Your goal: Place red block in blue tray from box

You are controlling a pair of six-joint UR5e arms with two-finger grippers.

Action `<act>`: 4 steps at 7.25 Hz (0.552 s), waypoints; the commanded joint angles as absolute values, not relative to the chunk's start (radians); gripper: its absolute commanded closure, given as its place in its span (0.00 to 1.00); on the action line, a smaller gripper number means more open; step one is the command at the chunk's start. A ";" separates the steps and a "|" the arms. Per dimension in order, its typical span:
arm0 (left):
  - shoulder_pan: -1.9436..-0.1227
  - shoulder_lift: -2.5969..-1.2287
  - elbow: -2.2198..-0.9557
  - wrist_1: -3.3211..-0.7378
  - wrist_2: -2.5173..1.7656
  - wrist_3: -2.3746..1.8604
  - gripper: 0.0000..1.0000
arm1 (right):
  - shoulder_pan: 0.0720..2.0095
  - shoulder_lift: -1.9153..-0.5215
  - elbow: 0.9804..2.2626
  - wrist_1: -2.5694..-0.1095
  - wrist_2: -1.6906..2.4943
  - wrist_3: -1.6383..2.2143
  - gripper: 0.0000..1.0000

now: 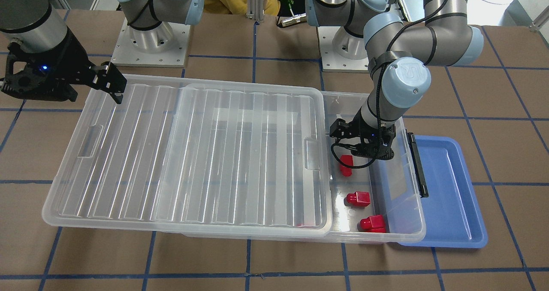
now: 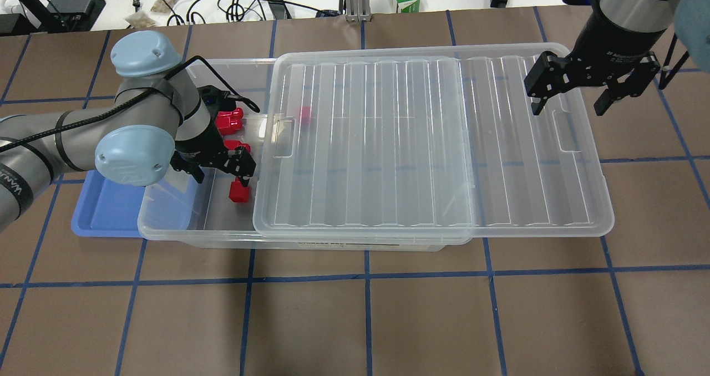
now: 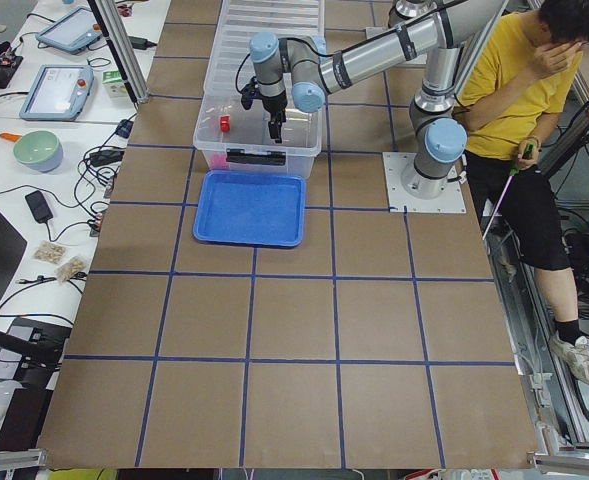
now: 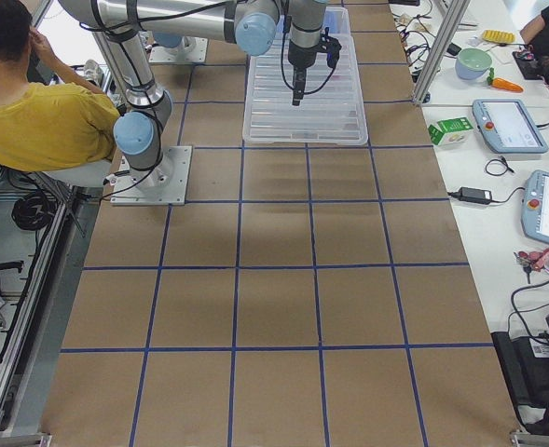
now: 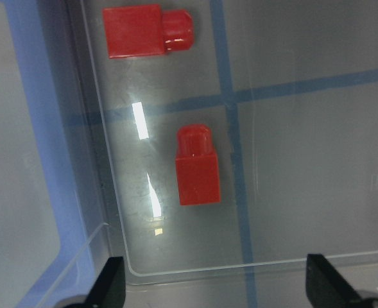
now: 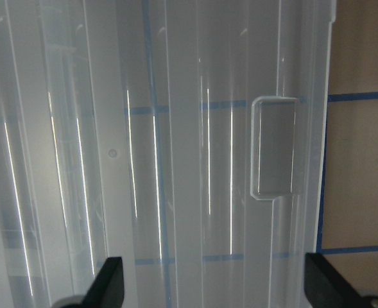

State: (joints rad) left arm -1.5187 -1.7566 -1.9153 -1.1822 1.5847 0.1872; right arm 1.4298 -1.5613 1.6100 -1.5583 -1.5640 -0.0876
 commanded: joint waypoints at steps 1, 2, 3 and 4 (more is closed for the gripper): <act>-1.519 -1.781 -1.943 -1.117 1.583 0.187 0.00 | 1.430 -1.559 1.614 -1.559 -1.563 -0.087 0.00; -1.517 -1.782 -1.948 -1.114 1.583 0.187 0.00 | 1.430 -1.559 1.614 -1.559 -1.563 -0.087 0.00; -1.502 -1.782 -1.948 -1.114 1.583 0.190 0.00 | 1.430 -1.559 1.614 -1.559 -1.563 -0.086 0.00; -1.461 -1.782 -1.960 -1.114 1.571 0.202 0.00 | 1.430 -1.559 1.617 -1.559 -1.563 -0.086 0.00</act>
